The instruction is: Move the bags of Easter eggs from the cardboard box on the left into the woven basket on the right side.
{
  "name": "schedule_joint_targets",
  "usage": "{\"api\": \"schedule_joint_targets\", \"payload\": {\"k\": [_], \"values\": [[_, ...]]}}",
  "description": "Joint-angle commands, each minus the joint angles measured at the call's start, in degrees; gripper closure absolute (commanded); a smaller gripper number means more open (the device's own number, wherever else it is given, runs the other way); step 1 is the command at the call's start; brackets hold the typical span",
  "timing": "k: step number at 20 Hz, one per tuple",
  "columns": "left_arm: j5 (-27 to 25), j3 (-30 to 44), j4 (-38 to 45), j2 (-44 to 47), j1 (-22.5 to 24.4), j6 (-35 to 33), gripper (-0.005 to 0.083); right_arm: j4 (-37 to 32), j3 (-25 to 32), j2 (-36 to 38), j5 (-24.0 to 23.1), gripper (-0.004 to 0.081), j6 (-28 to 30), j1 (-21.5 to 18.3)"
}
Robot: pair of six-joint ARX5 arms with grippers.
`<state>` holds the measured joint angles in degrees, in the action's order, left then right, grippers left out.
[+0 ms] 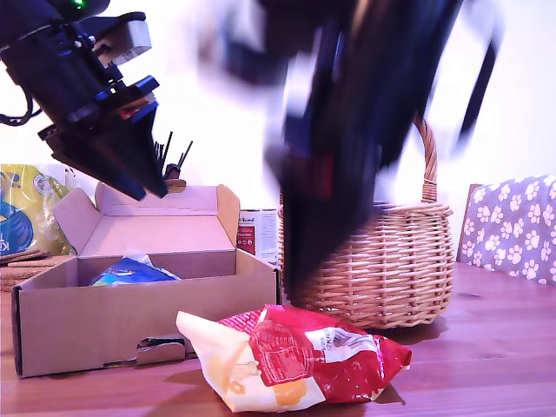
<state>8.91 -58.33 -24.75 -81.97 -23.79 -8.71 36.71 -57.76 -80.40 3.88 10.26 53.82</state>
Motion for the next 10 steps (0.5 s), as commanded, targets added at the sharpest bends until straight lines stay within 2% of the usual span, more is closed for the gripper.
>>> {"api": "schedule_joint_targets", "payload": {"k": [1, 4, 5, 7, 9, 10], "values": [[-1.38, 0.42, 0.76, -0.96, 0.24, 0.28, 0.0097, 1.40, -2.89, 3.63, -0.44, 0.0783, -1.51, 0.28], [-1.90, 0.42, 0.24, -1.36, 0.28, 0.52, 0.0097, 2.19, -4.98, 6.84, -0.42, 0.0780, -2.80, 0.26], [-1.88, 0.42, 0.13, -1.38, 0.28, 1.22, 0.0097, 3.21, -4.98, 6.34, -0.39, 0.0716, -2.80, 0.22], [-1.86, 0.42, -0.26, -1.38, 0.28, 1.22, 0.0097, 7.32, -4.98, 2.21, 0.61, 0.0353, -2.91, 0.39], [-1.86, 0.42, -0.68, -1.38, 0.28, 1.38, 0.0097, 9.42, -4.98, -2.38, -0.96, 0.0164, -2.99, 1.53], [-1.86, 0.42, -0.83, -1.38, 0.28, 1.46, 0.0097, 9.88, -4.98, -4.24, -2.84, 0.0126, -3.89, 1.92]]}}
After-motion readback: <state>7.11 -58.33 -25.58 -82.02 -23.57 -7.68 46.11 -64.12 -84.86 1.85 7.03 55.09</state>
